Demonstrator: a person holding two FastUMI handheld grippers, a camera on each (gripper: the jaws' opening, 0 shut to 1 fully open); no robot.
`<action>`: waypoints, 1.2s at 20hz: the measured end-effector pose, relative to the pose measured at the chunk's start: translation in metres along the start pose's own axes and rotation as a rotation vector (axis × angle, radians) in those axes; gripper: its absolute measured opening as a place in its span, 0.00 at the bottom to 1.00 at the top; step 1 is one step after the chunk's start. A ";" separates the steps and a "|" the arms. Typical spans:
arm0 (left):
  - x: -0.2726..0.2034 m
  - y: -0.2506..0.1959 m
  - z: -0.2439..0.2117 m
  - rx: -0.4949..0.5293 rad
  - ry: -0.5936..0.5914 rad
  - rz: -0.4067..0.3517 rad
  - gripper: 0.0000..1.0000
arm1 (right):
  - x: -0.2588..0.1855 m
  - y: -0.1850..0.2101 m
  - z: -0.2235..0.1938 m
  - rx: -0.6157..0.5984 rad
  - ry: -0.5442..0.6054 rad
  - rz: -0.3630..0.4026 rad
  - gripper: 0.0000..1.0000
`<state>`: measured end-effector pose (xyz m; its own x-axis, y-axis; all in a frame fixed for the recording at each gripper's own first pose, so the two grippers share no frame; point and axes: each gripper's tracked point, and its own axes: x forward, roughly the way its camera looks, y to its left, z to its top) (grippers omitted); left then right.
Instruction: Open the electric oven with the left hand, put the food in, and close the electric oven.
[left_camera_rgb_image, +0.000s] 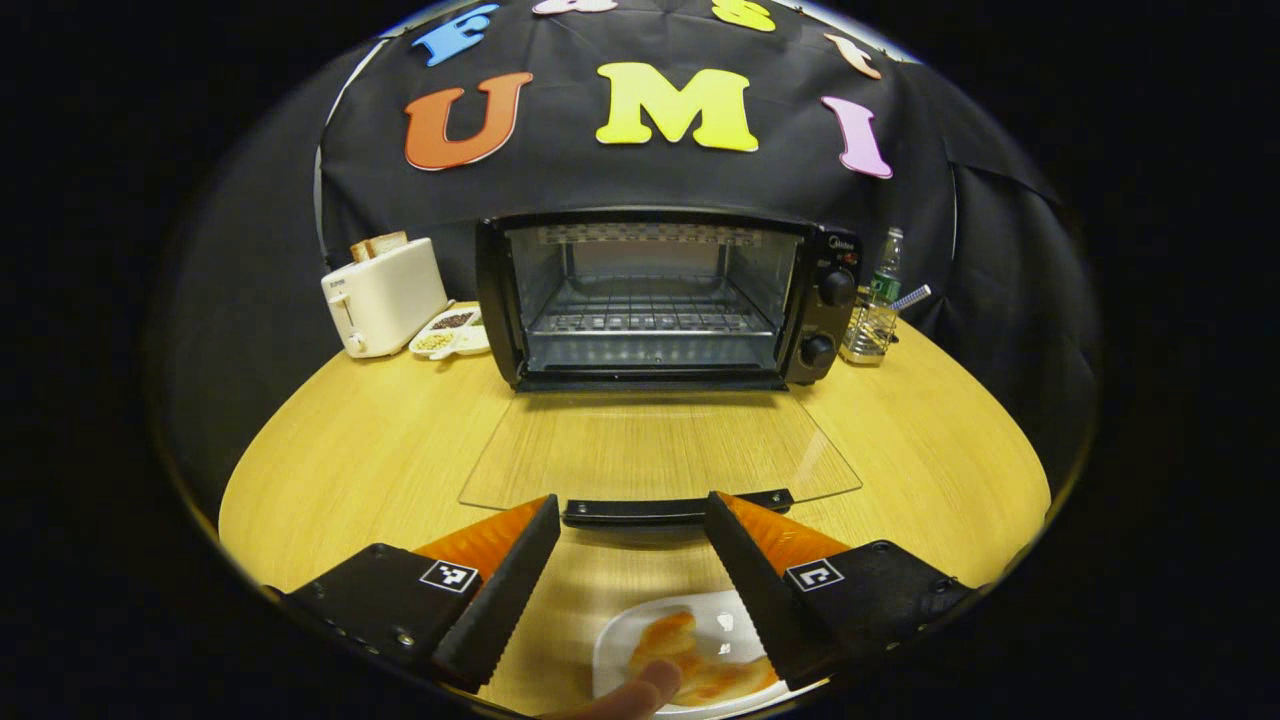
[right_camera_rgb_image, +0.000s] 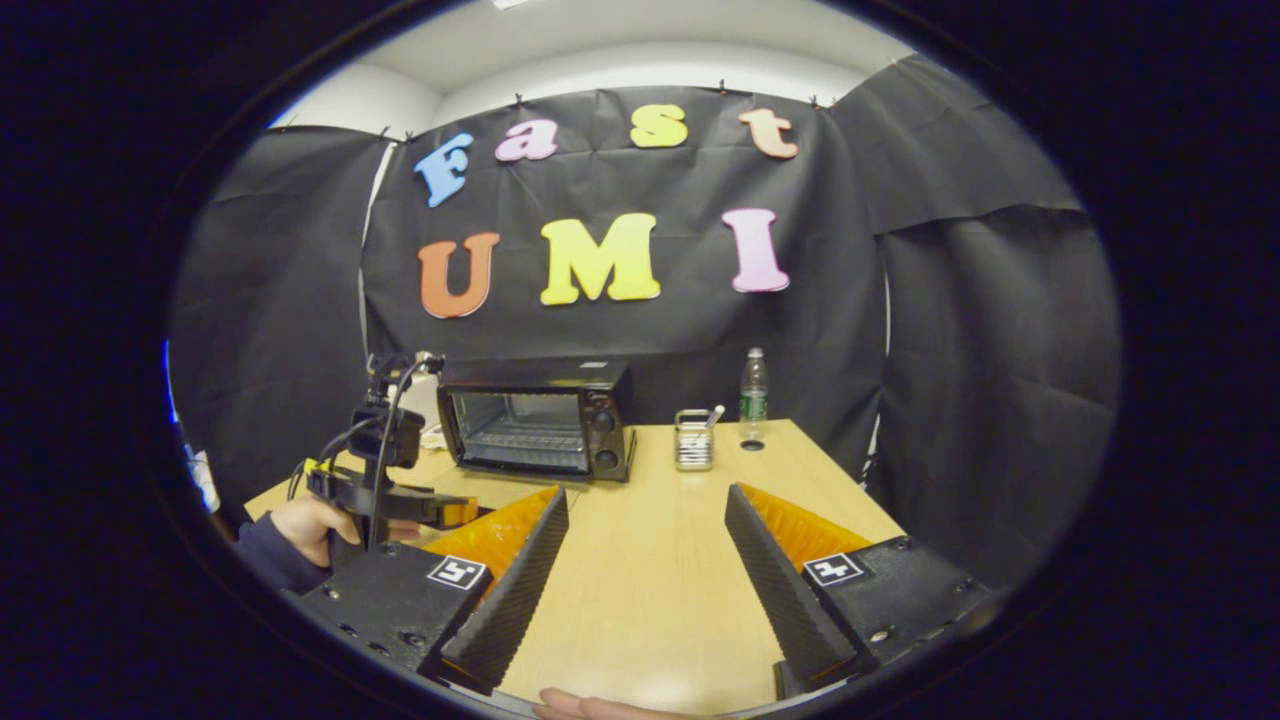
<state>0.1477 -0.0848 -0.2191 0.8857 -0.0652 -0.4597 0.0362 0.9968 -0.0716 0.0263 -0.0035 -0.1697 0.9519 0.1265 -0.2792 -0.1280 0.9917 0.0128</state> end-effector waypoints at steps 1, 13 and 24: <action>-0.012 0.007 0.010 -0.001 -0.043 -0.001 0.96 | 0.007 0.013 -0.008 -0.010 0.019 0.038 1.00; -0.210 0.059 0.048 0.041 -0.349 0.026 0.96 | 0.075 0.171 -0.104 -0.252 0.227 0.486 1.00; -0.308 0.093 0.052 0.042 -0.491 0.061 0.95 | 0.112 0.214 -0.176 -0.232 0.474 0.644 0.92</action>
<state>-0.0981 0.0304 -0.0384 0.9999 0.0131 0.0098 -0.0129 0.9998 -0.0172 0.0562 0.2187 -0.3669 0.4610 0.5926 -0.6605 -0.7108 0.6922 0.1249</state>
